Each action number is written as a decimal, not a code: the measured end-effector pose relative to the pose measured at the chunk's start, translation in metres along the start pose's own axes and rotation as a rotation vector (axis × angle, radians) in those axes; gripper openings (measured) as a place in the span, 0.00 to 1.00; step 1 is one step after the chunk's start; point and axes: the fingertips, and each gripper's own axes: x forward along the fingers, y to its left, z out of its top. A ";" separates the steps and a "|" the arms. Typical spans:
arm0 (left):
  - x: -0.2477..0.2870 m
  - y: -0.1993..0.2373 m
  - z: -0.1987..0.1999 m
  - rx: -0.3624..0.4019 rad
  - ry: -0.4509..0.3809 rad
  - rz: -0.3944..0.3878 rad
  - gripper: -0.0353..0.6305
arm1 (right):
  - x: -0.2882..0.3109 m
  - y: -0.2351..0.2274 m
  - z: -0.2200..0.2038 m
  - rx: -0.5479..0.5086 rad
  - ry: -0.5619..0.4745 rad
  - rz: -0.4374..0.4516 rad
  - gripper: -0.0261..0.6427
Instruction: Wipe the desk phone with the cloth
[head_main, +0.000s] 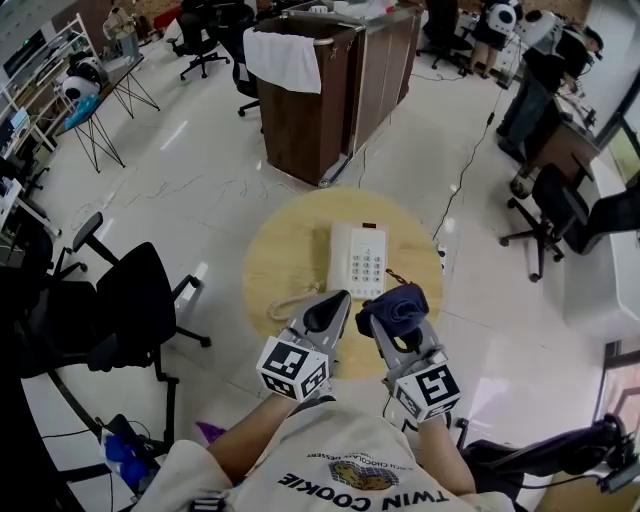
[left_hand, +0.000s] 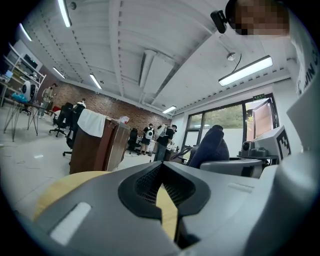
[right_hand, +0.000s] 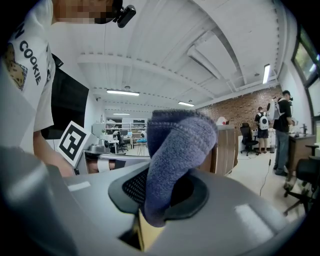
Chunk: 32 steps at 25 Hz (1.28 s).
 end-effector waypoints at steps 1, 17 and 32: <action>0.002 0.004 0.002 0.002 0.001 -0.007 0.06 | 0.005 -0.001 0.001 -0.002 0.001 -0.004 0.14; 0.036 0.037 -0.014 0.000 0.039 0.020 0.06 | 0.059 -0.027 -0.004 0.006 0.017 0.029 0.14; 0.030 0.085 -0.031 -0.045 0.068 0.226 0.06 | 0.192 -0.111 -0.045 -0.049 0.137 0.112 0.14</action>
